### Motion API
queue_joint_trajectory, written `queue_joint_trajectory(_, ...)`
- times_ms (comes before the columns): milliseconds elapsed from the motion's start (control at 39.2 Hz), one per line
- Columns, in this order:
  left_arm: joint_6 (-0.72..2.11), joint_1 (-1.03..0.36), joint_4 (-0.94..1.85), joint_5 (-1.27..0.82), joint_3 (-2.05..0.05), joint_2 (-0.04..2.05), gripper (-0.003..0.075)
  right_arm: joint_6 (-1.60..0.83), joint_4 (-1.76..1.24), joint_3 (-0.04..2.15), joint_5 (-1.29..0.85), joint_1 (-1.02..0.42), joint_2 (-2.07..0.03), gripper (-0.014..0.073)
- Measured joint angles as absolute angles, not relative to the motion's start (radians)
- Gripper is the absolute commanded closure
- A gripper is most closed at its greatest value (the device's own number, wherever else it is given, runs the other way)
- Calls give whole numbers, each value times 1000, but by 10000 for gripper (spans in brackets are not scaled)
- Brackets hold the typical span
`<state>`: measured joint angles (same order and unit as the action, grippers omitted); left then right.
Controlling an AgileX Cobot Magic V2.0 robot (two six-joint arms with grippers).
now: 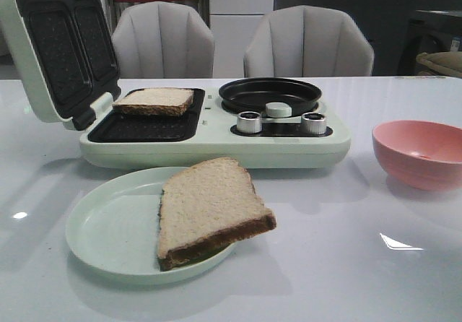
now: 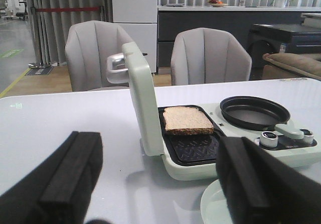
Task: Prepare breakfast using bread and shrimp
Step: 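Reach the right gripper to the remaining bread slice and grasp it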
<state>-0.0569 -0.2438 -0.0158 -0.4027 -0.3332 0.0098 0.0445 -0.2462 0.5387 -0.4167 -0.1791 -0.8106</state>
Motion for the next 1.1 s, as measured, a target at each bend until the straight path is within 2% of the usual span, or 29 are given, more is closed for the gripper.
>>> queue_joint_trajectory(204,-57,-244,-16,-403,-333,10,188,23,-409,671,-467,-254,-1081,106)
queue_joint_trajectory(535,-57,-244,-16,-403,-333,10,188,-173,-708,877,-482,-325,-1477,106)
queue_joint_trajectory(764,-57,-244,-16,-403,-333,10,188,-481,-1026,971,-567,-325,-1689,106)
queue_joint_trajectory(1096,-57,-244,-16,-403,-333,10,188,-832,-1385,990,-579,-325,-1855,106)
